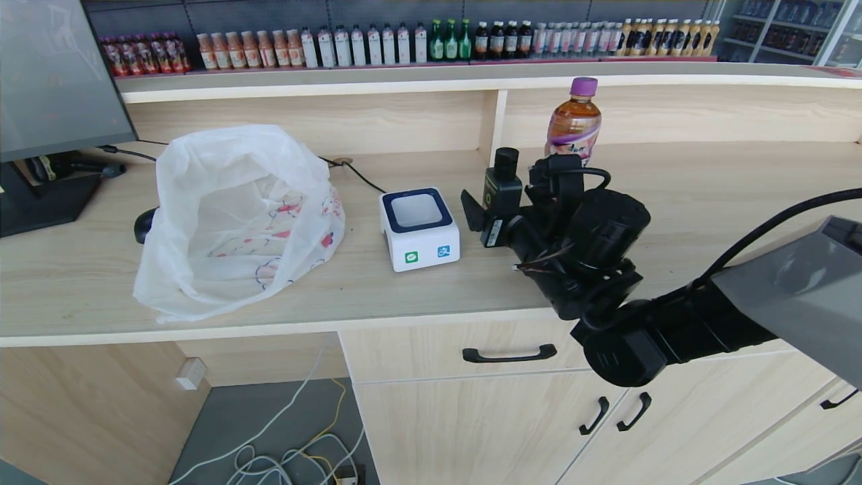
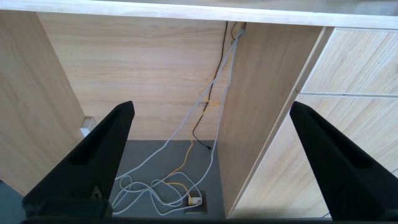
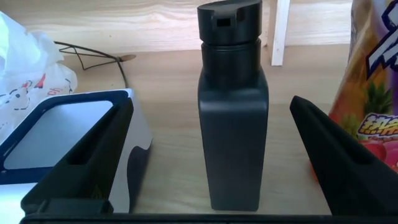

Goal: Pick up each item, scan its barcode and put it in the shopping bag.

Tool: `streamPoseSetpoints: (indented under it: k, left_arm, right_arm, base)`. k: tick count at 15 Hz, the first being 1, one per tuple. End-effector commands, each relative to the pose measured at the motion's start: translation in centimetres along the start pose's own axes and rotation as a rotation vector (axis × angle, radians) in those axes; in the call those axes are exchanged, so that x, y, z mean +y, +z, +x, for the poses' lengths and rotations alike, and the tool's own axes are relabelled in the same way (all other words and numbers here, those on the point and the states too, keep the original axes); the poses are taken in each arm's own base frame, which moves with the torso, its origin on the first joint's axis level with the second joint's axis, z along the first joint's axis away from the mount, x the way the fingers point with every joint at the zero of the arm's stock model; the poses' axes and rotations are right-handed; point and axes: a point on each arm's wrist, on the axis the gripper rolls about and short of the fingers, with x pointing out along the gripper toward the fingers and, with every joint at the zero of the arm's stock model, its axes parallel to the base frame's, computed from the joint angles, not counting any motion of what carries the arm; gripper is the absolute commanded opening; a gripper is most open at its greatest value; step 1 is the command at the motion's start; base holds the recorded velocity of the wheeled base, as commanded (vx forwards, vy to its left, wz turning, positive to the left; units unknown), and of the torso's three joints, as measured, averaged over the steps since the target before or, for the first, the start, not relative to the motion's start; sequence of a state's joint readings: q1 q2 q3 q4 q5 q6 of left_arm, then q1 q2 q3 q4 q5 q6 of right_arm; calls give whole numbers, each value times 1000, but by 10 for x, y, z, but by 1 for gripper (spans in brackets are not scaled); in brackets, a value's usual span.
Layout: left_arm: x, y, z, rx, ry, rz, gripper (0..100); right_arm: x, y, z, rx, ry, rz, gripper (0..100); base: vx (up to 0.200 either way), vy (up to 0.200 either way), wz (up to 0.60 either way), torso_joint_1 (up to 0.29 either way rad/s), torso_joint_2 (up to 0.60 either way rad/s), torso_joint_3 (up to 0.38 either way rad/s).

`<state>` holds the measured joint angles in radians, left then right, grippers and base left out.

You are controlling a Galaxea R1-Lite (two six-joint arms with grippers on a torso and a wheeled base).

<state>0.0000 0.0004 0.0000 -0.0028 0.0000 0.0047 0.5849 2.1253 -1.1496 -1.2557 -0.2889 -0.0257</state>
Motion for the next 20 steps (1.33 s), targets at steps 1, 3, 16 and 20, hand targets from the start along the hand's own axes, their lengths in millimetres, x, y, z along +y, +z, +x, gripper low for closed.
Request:
streamPoseSetpoints:
  k: [1, 3, 16, 20]
  left_arm:
    - [0, 0, 0, -1, 0, 0, 100]
    - [0, 0, 0, -1, 0, 0, 100]
    - [0, 0, 0, -1, 0, 0, 100]
    - [0, 0, 0, -1, 0, 0, 100]
  right_arm:
    - [1, -3, 3, -1, -1, 12, 100]
    - [-2, -4, 8, -13, -9, 24, 100]
    - [0, -13, 29, -51, -9, 19, 100]
    - [-5, -24, 38, -52, -30, 15, 100]
  base:
    - [0, 0, 0, 0, 0, 0]
    - [0, 0, 0, 0, 0, 0]
    - [0, 0, 0, 0, 0, 0]
    - [0, 0, 0, 0, 0, 0]
